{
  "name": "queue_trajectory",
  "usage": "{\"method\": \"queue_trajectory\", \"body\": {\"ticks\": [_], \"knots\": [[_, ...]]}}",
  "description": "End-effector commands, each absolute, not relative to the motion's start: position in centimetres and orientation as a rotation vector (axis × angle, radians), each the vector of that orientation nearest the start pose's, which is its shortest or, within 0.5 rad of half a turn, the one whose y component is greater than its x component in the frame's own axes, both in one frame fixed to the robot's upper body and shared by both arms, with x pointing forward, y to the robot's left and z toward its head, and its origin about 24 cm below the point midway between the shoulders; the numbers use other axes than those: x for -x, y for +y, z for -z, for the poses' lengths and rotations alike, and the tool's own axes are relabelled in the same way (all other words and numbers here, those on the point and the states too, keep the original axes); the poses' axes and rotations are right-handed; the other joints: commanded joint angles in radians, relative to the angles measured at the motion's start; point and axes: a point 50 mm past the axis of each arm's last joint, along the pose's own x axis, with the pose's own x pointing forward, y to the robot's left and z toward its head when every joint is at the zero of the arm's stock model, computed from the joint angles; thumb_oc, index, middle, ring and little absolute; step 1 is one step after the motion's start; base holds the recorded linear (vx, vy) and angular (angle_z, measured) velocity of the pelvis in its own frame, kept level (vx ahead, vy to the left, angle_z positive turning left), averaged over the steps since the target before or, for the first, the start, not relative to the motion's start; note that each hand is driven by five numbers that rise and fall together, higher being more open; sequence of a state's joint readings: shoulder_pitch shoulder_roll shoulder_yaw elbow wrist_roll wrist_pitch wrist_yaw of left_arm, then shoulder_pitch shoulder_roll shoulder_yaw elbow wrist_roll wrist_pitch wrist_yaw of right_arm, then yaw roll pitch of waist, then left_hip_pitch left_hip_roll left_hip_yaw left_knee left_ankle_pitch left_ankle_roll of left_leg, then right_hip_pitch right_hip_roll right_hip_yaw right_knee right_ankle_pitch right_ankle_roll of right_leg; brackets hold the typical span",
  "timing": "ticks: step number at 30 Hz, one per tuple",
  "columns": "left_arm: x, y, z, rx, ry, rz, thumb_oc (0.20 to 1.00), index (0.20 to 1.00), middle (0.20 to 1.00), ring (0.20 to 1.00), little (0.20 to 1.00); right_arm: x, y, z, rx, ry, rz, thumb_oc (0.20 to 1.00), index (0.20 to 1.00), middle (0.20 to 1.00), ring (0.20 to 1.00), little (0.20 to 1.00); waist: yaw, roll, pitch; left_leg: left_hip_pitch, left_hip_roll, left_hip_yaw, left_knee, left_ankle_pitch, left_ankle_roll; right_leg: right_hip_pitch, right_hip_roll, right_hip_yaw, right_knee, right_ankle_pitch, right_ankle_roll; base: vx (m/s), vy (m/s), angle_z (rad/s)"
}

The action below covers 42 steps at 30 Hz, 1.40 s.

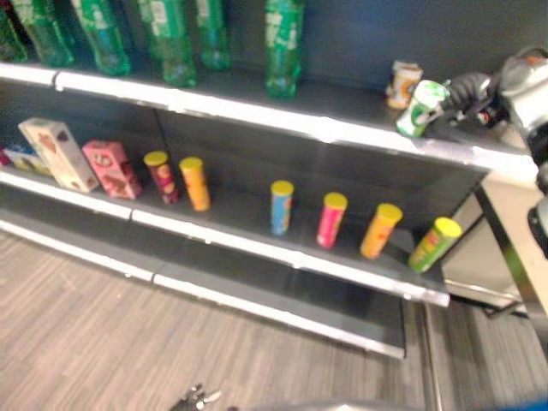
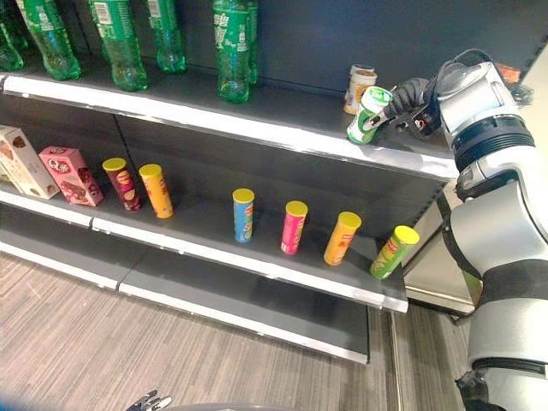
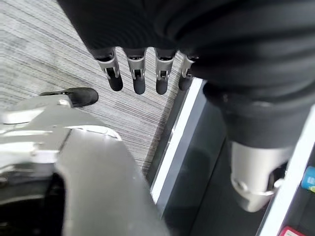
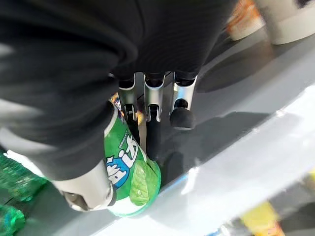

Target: Put the goods on the table back onto the shelves and tidy them up.

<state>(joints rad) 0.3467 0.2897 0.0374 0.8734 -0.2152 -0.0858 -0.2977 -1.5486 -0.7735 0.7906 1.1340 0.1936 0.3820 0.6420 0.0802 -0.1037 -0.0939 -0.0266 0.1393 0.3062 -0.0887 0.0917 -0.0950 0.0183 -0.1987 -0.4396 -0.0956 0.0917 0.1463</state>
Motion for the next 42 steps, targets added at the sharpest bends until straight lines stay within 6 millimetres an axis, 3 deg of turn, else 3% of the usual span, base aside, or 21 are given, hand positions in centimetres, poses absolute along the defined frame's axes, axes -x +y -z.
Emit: {"method": "queue_trajectory", "body": {"ticks": [1, 26, 42], "knots": [[-6.8, 26.3, 13.2, -0.001, 0.979, 0.024, 1.000, 1.000, 1.000, 1.000, 1.000, -38.3, -25.7, -37.8, 0.860, 0.213, -0.072, 0.200, 0.200, 0.200, 0.200, 0.200, 0.045, -0.040, 0.062, 0.043, -0.015, 0.014, 0.001, -0.033, -0.053, 0.095, 0.007, -0.059, 0.008, -0.018, 0.030, 0.01, -0.002, 0.18], [-7.0, 26.0, 13.1, -0.013, 0.969, 0.064, 1.000, 1.000, 1.000, 1.000, 1.000, -38.0, -26.9, -37.6, 0.956, 0.348, -0.015, 0.200, 0.200, 0.200, 0.200, 0.200, 0.055, -0.054, 0.075, 0.029, -0.016, -0.005, 0.001, -0.030, -0.052, 0.099, 0.011, -0.070, 0.008, -0.015, 0.028, 0.00, 0.002, 0.03], [-6.7, 25.9, 13.3, -0.009, 0.978, 0.051, 1.000, 1.000, 1.000, 1.000, 1.000, -38.2, -26.5, -37.2, 0.987, 0.367, -0.039, 0.200, 0.200, 0.200, 0.200, 0.200, 0.023, -0.049, 0.076, 0.055, -0.016, 0.025, 0.001, -0.040, -0.043, 0.099, 0.012, -0.036, 0.008, -0.017, 0.023, 0.00, 0.006, -0.04]]}}
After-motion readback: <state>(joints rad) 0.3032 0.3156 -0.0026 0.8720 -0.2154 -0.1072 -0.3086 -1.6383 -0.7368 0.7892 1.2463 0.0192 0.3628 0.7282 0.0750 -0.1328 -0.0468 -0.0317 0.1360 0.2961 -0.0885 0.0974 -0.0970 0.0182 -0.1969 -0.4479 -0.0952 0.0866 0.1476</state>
